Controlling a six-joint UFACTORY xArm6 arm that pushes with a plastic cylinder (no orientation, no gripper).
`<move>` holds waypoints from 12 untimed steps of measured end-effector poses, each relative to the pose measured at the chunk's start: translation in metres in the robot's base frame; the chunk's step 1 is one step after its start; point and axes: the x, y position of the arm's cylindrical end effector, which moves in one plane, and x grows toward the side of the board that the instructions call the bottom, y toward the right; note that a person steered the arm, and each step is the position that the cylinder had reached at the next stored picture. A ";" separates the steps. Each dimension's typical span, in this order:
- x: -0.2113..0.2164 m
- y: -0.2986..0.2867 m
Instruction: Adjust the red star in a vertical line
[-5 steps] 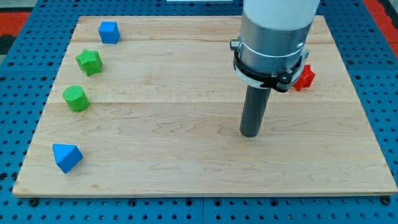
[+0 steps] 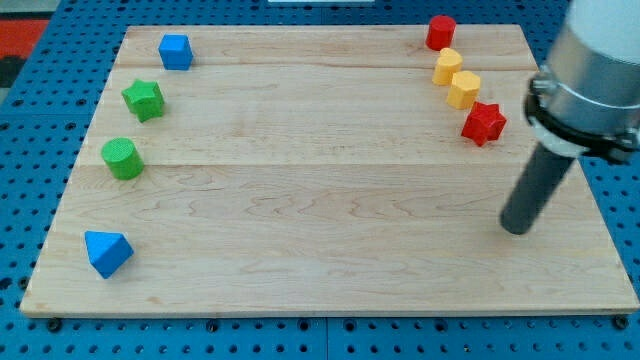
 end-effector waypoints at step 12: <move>-0.132 0.005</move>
